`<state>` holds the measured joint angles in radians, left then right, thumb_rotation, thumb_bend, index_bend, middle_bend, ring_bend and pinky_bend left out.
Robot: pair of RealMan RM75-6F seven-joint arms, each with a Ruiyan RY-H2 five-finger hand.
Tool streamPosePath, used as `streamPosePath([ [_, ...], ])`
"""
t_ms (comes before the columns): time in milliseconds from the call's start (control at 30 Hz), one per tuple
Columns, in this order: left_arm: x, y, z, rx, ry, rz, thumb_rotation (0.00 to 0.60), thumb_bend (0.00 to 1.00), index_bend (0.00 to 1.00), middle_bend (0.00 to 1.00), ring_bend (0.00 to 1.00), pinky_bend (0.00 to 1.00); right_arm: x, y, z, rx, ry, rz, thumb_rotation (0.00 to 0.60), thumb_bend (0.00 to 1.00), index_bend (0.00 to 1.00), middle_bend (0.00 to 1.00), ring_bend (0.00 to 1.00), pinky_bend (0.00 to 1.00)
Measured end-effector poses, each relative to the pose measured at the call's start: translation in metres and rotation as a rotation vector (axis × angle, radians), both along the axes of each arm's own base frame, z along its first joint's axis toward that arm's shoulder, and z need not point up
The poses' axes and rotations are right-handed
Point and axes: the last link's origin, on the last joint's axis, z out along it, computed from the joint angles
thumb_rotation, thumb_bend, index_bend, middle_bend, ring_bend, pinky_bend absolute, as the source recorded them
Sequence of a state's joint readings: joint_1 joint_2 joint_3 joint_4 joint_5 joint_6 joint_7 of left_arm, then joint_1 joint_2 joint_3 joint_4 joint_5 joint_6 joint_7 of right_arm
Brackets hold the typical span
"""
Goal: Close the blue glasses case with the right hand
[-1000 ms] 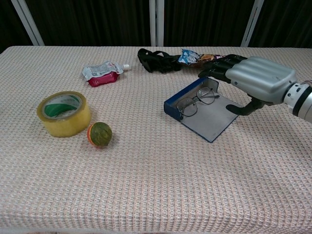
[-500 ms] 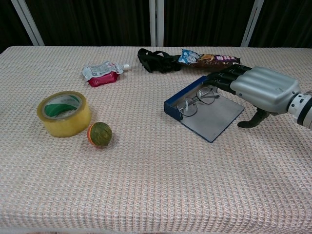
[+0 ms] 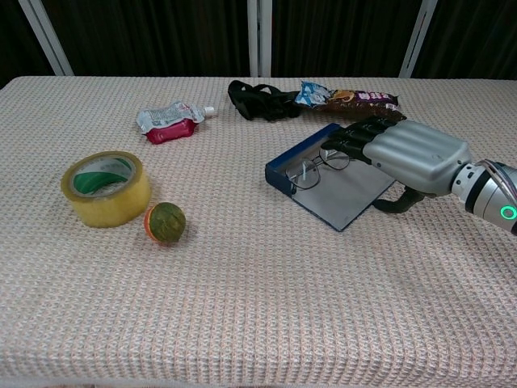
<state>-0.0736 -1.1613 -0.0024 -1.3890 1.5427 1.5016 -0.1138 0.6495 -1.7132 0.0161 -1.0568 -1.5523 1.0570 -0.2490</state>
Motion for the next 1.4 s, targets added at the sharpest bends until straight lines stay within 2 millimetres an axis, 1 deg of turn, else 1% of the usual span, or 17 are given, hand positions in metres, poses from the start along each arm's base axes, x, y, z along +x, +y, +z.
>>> streamPosePath([
  [100, -0.001, 0.000, 0.000, 0.004, -0.005, -0.004, 0.290, 0.15, 0.02, 0.01, 0.06, 0.19, 0.001, 0.000, -0.003, 0.000, -0.014, 0.011, 0.600, 0.14, 0.04, 0.00, 0.00, 0.00],
  [233, -0.002, 0.000, 0.001, 0.010, -0.009, -0.010, 0.287, 0.15, 0.02, 0.01, 0.06, 0.19, 0.001, 0.000, -0.007, 0.000, -0.032, 0.024, 0.600, 0.25, 0.12, 0.00, 0.00, 0.00],
  [300, -0.002, 0.000, 0.001, 0.011, -0.010, -0.011, 0.287, 0.15, 0.02, 0.01, 0.06, 0.19, 0.001, 0.000, -0.011, 0.002, -0.042, 0.019, 0.600, 0.29, 0.15, 0.00, 0.00, 0.00],
  [367, -0.003, 0.000, 0.001, 0.012, -0.011, -0.011, 0.290, 0.15, 0.02, 0.01, 0.06, 0.19, 0.002, -0.001, -0.014, -0.004, -0.053, 0.009, 0.600, 0.32, 0.20, 0.00, 0.00, 0.00],
  [433, -0.003, 0.000, 0.001, 0.012, -0.011, -0.010, 0.290, 0.15, 0.02, 0.01, 0.06, 0.19, 0.003, -0.002, -0.016, -0.012, -0.065, -0.001, 0.600, 0.33, 0.24, 0.00, 0.00, 0.00],
  [733, -0.005, 0.001, 0.002, 0.016, -0.014, -0.008, 0.286, 0.15, 0.02, 0.01, 0.06, 0.19, 0.009, -0.008, -0.021, -0.032, -0.107, -0.032, 0.600, 0.41, 0.34, 0.00, 0.00, 0.00],
  [833, -0.006, 0.001, 0.002, 0.017, -0.016, -0.006, 0.288, 0.15, 0.02, 0.01, 0.06, 0.19, 0.012, -0.010, -0.022, -0.039, -0.115, -0.029, 0.600, 0.44, 0.41, 0.00, 0.00, 0.00],
  [1067, -0.010, -0.001, 0.003, 0.020, -0.018, 0.005, 0.297, 0.15, 0.02, 0.01, 0.06, 0.19, 0.026, -0.019, -0.027, -0.047, -0.121, -0.013, 0.600, 0.44, 0.53, 0.00, 0.00, 0.00],
  [1233, -0.011, -0.002, 0.003, 0.022, -0.023, 0.009, 0.298, 0.15, 0.02, 0.01, 0.06, 0.19, 0.031, -0.024, -0.031, -0.056, -0.100, -0.010, 0.600, 0.43, 0.62, 0.00, 0.00, 0.00],
  [1400, -0.011, -0.002, 0.003, 0.021, -0.028, 0.010, 0.299, 0.15, 0.02, 0.01, 0.06, 0.20, 0.032, -0.024, -0.030, -0.073, -0.110, -0.002, 0.600, 0.43, 0.76, 0.00, 0.00, 0.00],
])
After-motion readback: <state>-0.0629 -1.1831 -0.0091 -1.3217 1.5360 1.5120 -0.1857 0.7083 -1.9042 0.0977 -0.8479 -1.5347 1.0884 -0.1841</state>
